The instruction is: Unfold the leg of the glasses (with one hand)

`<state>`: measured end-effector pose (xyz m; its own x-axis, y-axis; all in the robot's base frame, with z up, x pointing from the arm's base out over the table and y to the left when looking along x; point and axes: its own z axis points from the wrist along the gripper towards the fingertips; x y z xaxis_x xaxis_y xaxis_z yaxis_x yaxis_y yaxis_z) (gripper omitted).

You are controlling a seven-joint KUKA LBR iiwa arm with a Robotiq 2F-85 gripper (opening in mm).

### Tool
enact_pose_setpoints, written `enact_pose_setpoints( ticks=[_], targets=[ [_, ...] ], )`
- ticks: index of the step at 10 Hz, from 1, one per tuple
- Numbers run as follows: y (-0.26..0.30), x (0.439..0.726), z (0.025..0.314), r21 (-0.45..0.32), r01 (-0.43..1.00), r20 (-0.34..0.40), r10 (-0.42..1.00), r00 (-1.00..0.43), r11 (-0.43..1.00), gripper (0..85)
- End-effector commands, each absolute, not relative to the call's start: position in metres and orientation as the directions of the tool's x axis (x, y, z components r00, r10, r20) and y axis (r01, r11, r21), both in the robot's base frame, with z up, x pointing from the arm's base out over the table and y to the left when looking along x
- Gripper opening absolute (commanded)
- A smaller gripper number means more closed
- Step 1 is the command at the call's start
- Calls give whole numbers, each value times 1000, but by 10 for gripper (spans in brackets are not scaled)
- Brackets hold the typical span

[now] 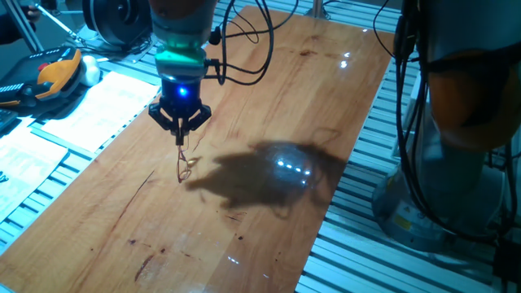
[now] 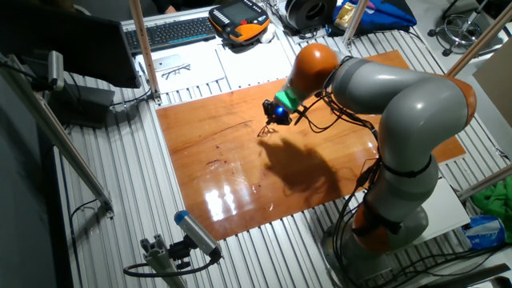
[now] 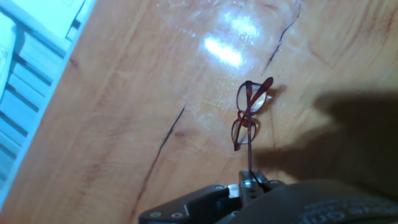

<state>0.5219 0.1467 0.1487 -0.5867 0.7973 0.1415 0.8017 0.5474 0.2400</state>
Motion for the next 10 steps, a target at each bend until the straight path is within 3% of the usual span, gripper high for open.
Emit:
enact_pose_setpoints(
  ticks=[1,10],
  targets=[
    [146,523,149,248,802,148,797,-585,543,0],
    [123,542,170,255,793,144,789,-597,553,0]
  ],
)
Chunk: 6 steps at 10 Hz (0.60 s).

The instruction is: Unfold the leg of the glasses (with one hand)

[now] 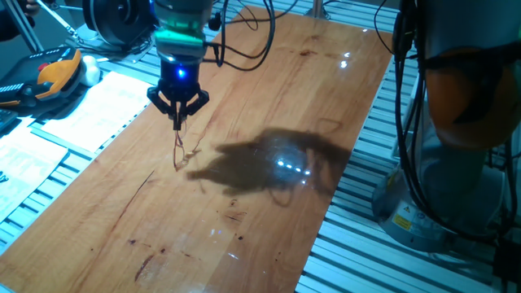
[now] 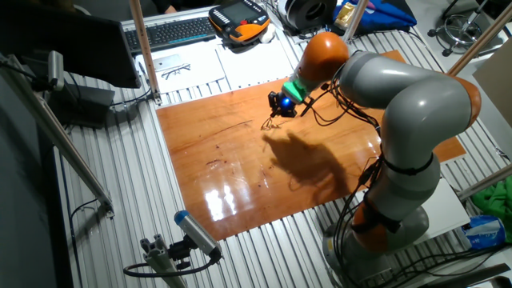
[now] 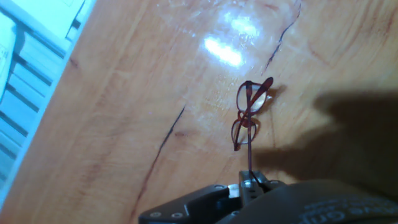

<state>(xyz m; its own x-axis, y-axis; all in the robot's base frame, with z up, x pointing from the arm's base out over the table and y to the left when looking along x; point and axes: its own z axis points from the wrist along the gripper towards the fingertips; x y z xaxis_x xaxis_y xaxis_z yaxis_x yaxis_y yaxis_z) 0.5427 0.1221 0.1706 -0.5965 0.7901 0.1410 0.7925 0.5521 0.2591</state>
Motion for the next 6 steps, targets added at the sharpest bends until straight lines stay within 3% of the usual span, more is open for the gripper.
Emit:
enact_pose_setpoints(
  ticks=[1,6],
  targets=[
    [121,544,171,264,792,136,791,-596,551,0],
    [116,549,173,321,795,116,812,-572,515,0]
  ],
)
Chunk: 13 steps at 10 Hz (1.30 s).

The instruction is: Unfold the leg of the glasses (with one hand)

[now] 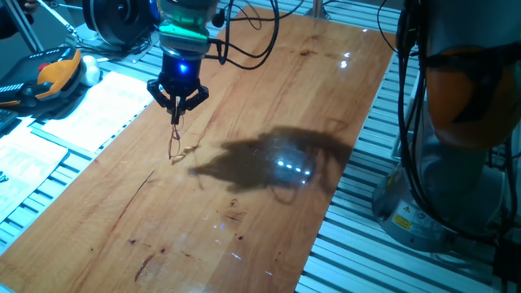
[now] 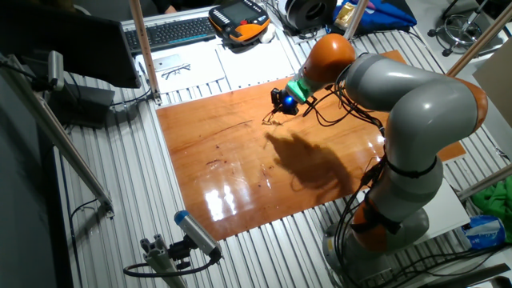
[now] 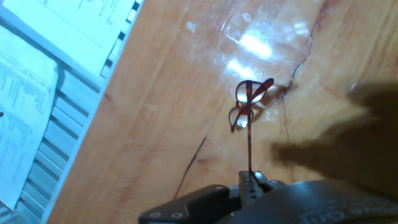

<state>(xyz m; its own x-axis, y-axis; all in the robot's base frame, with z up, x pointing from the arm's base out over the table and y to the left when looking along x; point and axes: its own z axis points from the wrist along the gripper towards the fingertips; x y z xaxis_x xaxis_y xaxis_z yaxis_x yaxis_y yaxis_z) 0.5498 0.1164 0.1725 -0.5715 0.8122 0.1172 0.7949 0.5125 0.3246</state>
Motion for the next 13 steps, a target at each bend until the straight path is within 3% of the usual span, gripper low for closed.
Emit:
enact_pose_setpoints(
  ticks=[1,13],
  targets=[
    [116,551,171,336,795,117,814,-568,506,0],
    [125,550,153,372,766,78,805,-588,524,0]
  ],
)
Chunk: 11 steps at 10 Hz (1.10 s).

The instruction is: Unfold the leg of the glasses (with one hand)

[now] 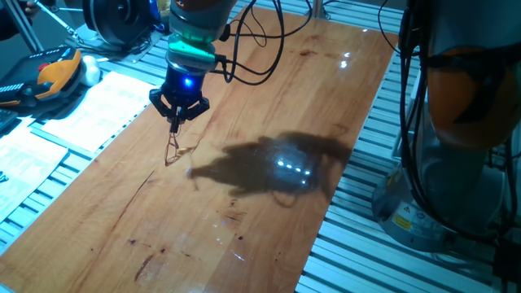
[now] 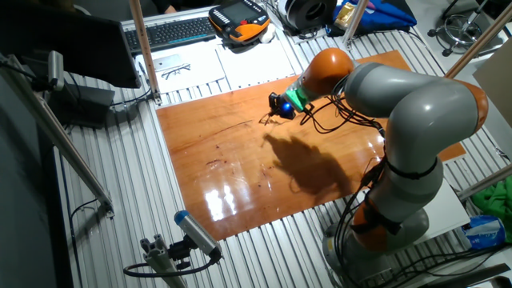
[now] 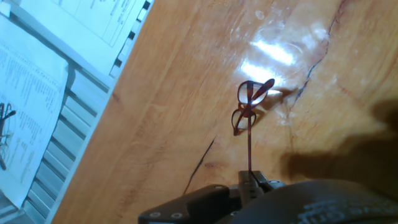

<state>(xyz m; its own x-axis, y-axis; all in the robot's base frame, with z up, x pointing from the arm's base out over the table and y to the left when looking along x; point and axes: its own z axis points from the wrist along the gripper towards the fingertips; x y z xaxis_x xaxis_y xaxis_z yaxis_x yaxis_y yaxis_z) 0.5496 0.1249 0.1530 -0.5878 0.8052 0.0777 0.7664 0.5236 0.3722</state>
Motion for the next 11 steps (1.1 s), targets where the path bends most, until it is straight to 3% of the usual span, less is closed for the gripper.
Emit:
enact_pose_setpoints(
  ticks=[1,3,4,5,6,11],
  targets=[
    [125,550,153,371,763,78,801,-593,529,0],
    [124,550,151,369,754,80,790,-608,544,0],
    [124,550,151,367,754,78,790,-609,545,170],
    [124,550,149,366,753,76,789,-610,547,170],
    [123,551,147,361,746,71,782,-620,559,340],
    [120,548,153,325,733,45,764,-643,598,340]
  ],
)
